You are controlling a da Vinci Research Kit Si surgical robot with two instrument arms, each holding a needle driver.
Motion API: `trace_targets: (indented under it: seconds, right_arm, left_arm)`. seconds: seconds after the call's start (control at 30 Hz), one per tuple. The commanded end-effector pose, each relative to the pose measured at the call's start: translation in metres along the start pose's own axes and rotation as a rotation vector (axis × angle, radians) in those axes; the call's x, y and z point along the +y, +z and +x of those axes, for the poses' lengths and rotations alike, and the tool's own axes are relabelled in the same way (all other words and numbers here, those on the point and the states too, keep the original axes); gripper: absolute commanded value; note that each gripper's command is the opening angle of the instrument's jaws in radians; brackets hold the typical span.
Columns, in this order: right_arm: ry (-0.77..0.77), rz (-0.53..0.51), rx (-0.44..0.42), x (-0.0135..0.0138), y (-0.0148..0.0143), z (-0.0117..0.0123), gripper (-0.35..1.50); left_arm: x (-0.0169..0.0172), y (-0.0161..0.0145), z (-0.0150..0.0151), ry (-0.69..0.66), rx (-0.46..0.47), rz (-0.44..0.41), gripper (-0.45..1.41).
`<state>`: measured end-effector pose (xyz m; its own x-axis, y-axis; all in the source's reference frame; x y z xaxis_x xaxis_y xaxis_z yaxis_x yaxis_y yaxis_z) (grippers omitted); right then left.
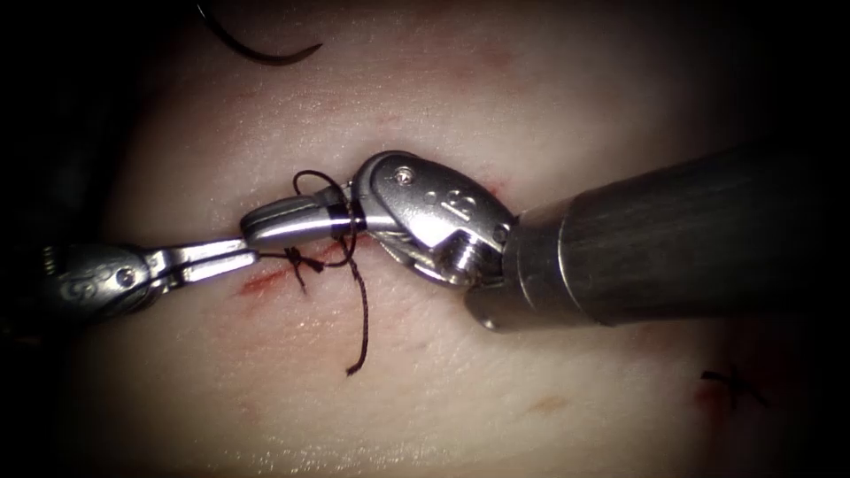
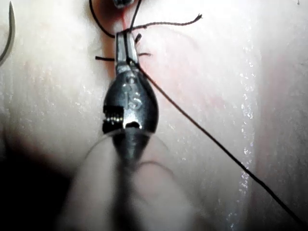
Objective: Wound Closure
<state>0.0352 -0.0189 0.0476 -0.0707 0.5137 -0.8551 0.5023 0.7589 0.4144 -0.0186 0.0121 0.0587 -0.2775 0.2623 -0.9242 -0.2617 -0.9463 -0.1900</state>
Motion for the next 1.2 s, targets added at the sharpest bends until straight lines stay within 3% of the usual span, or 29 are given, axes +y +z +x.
trace_targets:
  seconds: [0.03, 0.07, 0.17, 0.2, 0.23, 0.27, 0.33, 0.37, 0.4, 0.43, 0.53, 0.57, 0.6, 0.63, 0.7, 0.77, 1.2]
  right_arm:
    - [-0.002, 0.034, -0.043, 0.0, 0.0004, -0.0009, -0.35]
    - [-0.008, 0.101, -0.119, -0.0001, 0.0005, -0.0011, -0.35]
    - [-0.014, 0.158, -0.187, -0.0002, 0.0006, -0.0013, -0.35]
    - [-0.021, 0.22, -0.272, -0.0001, 0.0009, -0.0016, -0.35]
    - [-0.021, 0.22, -0.272, -0.0001, 0.0009, -0.0016, -0.35]
    - [-0.026, 0.268, -0.35, 0.0001, 0.0011, -0.0019, -0.35]
    - [-0.023, 0.303, -0.424, 0.0003, 0.0015, -0.0022, -0.35]
    - [-0.027, 0.321, -0.445, 0.0003, 0.0017, -0.0024, -0.21]
    - [-0.027, 0.321, -0.445, 0.0003, 0.0017, -0.0024, -0.21]
    - [-0.025, 0.344, -0.476, 0.0004, 0.0021, -0.0027, 0.02]
    - [-0.033, 0.422, -0.544, -0.0004, 0.0036, -0.0038, 0.41]
    - [-0.033, 0.422, -0.544, -0.0004, 0.0036, -0.0038, 0.41]
    - [-0.047, 0.451, -0.566, -0.0011, 0.0045, -0.0046, 0.73]
    - [-0.055, 0.462, -0.576, -0.0013, 0.0048, -0.0049, 0.86]
    - [-0.071, 0.489, -0.582, -0.0018, 0.0052, -0.0054, 0.96]
    - [-0.064, 0.505, -0.599, -0.0021, 0.0053, -0.0057, 1.03]
    - [-0.047, 0.551, -0.645, -0.0037, 0.0036, -0.0059, 0.96]
  left_arm:
    - [0.0004, 0.0009, -0.0007, -0.003, -0.005, -0.003, -0.45]
    - [0.0002, 0.0011, -0.0007, -0.003, -0.008, -0.003, -0.45]
    - [0.0001, 0.0014, -0.0007, -0.004, -0.011, -0.003, -0.45]
    - [0.0, 0.0016, -0.0007, -0.004, -0.014, -0.003, -0.45]
    - [0.0, 0.0016, -0.0007, -0.004, -0.014, -0.003, -0.45]
    - [0.0, 0.0018, -0.0007, -0.005, -0.017, -0.003, -0.45]
    - [0.0, 0.0019, -0.0007, -0.005, -0.019, -0.003, -0.45]
    - [0.0, 0.002, -0.0006, -0.005, -0.019, -0.003, -0.45]
    - [0.0, 0.002, -0.0006, -0.005, -0.019, -0.003, -0.45]
    - [0.0, 0.002, -0.0006, -0.005, -0.02, -0.003, -0.45]
    - [0.0, 0.002, -0.0007, -0.005, -0.019, -0.003, -0.45]
    - [0.0, 0.002, -0.0007, -0.005, -0.019, -0.003, -0.45]
    - [0.0, 0.0019, -0.0007, -0.004, -0.019, -0.004, -0.45]
    - [0.0, 0.0018, -0.0007, -0.004, -0.021, -0.006, -0.45]
    - [0.0001, 0.0017, -0.0008, -0.003, -0.021, -0.007, -0.45]
    - [0.0, 0.0016, -0.0009, -0.002, -0.022, -0.006, -0.45]
    - [0.0005, 0.0017, -0.0024, 0.014, -0.033, -0.001, -0.45]
